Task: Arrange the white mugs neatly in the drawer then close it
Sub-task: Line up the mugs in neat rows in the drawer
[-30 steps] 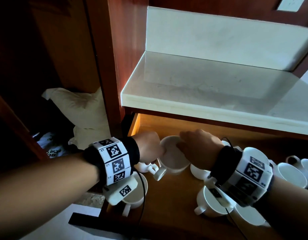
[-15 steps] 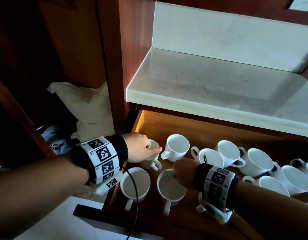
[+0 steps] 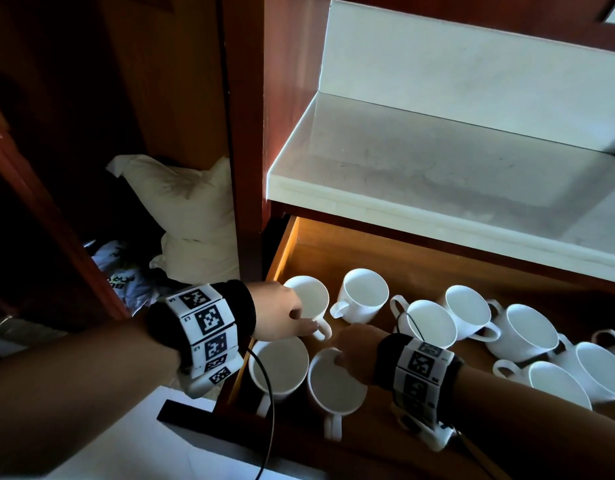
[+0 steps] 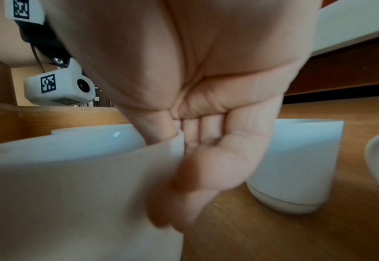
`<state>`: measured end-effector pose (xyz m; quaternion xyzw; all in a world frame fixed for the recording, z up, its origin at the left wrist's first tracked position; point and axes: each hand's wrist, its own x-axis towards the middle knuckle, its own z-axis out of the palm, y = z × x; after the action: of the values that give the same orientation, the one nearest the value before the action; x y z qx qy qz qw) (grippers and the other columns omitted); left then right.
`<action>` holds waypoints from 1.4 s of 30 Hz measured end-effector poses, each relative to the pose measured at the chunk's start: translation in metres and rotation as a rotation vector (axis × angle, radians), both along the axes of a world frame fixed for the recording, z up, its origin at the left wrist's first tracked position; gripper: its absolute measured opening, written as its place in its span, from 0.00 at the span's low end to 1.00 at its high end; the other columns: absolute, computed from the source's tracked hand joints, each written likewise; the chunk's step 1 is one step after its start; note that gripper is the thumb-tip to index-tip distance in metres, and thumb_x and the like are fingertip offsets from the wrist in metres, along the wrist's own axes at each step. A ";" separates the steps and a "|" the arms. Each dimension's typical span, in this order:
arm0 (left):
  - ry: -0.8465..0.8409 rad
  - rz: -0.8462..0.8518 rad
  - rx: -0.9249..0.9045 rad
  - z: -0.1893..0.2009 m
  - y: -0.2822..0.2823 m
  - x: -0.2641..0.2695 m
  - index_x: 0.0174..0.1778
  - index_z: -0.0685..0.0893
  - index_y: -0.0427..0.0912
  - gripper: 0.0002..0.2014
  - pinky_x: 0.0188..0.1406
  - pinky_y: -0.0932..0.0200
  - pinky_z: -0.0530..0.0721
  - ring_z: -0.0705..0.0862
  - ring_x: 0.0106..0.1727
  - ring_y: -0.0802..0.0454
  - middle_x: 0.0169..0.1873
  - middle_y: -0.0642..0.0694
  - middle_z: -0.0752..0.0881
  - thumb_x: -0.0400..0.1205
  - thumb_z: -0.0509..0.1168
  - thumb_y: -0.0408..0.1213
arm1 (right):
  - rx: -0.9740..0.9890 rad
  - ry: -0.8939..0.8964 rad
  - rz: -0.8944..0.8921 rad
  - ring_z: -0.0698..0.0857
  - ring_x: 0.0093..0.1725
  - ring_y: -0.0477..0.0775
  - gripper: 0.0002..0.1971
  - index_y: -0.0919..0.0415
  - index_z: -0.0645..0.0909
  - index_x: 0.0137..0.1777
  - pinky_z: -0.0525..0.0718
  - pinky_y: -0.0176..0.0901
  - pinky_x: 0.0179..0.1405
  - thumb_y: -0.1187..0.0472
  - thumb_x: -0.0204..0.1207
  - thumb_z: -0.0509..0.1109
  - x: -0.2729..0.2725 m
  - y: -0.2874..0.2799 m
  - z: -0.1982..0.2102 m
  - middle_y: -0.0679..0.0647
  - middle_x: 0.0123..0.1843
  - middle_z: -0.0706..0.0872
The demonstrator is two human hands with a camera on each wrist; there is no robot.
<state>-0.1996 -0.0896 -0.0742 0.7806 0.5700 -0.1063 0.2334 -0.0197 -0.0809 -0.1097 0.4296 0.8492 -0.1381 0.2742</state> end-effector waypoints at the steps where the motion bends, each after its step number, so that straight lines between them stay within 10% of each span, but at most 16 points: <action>1: -0.006 -0.017 -0.006 -0.001 0.000 0.000 0.40 0.85 0.44 0.29 0.35 0.55 0.79 0.83 0.34 0.52 0.36 0.46 0.87 0.82 0.53 0.66 | 0.008 -0.010 0.017 0.84 0.64 0.59 0.17 0.66 0.82 0.64 0.80 0.48 0.60 0.56 0.85 0.60 0.000 0.000 0.002 0.61 0.63 0.86; 8: -0.028 -0.066 0.014 0.005 0.004 0.006 0.47 0.85 0.47 0.25 0.45 0.52 0.85 0.86 0.43 0.51 0.39 0.49 0.86 0.80 0.56 0.65 | 0.080 0.093 -0.085 0.88 0.51 0.59 0.23 0.65 0.83 0.52 0.80 0.46 0.49 0.43 0.81 0.62 0.021 0.012 0.026 0.59 0.46 0.89; 19: -0.154 -0.204 0.155 0.065 0.028 0.054 0.45 0.86 0.48 0.21 0.32 0.65 0.72 0.77 0.30 0.62 0.27 0.56 0.81 0.82 0.57 0.61 | 0.069 -0.294 -0.201 0.87 0.59 0.56 0.22 0.64 0.83 0.60 0.85 0.47 0.56 0.47 0.74 0.72 0.125 0.002 0.030 0.58 0.58 0.89; 25: -0.102 -0.262 0.094 0.060 0.025 0.092 0.47 0.85 0.46 0.22 0.40 0.58 0.79 0.85 0.41 0.52 0.35 0.51 0.86 0.82 0.57 0.62 | 0.076 -0.285 -0.105 0.84 0.65 0.62 0.13 0.68 0.81 0.61 0.82 0.50 0.63 0.64 0.81 0.62 0.125 0.000 0.024 0.63 0.63 0.85; 32: -0.005 -0.194 0.082 0.055 0.007 0.143 0.27 0.78 0.41 0.30 0.25 0.62 0.67 0.73 0.24 0.56 0.22 0.50 0.75 0.83 0.54 0.63 | 0.355 0.043 -0.008 0.86 0.58 0.55 0.11 0.55 0.84 0.56 0.80 0.39 0.37 0.59 0.82 0.61 0.117 0.000 0.092 0.53 0.57 0.86; 38: -0.060 0.032 0.044 0.048 0.020 0.147 0.26 0.77 0.44 0.20 0.25 0.59 0.71 0.79 0.29 0.50 0.27 0.47 0.80 0.84 0.56 0.45 | 0.389 0.249 -0.113 0.87 0.49 0.56 0.16 0.57 0.84 0.53 0.84 0.45 0.45 0.50 0.85 0.57 0.128 0.010 0.109 0.55 0.51 0.88; 42: -0.061 0.080 -0.070 0.047 0.014 0.148 0.25 0.79 0.42 0.33 0.26 0.63 0.74 0.77 0.21 0.55 0.22 0.48 0.82 0.86 0.47 0.60 | 0.276 0.126 -0.105 0.86 0.58 0.62 0.17 0.64 0.83 0.59 0.83 0.49 0.53 0.54 0.85 0.57 0.136 0.006 0.082 0.61 0.58 0.86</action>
<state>-0.0515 -0.0757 -0.0276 0.7514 0.5893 -0.0928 0.2820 0.1159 -0.0747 -0.0273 0.4974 0.8521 -0.0608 0.1513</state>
